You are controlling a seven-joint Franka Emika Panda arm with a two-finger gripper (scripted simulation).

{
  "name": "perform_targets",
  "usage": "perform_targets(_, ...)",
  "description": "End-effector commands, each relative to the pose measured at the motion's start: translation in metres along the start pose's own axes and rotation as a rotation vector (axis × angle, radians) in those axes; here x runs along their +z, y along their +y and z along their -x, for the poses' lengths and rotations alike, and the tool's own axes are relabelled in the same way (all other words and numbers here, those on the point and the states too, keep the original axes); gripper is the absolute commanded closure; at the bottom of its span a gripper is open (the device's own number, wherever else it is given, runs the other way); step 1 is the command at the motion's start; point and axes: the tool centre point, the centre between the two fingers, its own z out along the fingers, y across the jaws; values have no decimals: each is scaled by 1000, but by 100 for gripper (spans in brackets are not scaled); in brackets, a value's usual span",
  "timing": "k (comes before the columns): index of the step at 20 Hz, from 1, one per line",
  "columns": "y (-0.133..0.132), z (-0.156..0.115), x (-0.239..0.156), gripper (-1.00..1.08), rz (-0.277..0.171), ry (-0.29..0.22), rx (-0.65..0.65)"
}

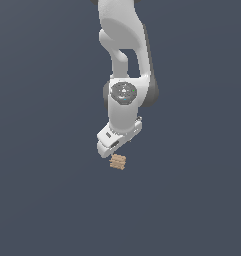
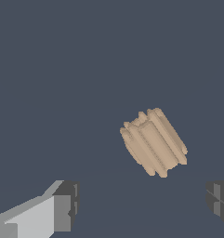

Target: Pick up the object and move it to a goal position.

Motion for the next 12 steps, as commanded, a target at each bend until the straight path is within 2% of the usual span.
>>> perform_targets(1,3,-2,4,-92,1,3,-69)
perform_targets(12,18,-11,19,-92,9,19,-364)
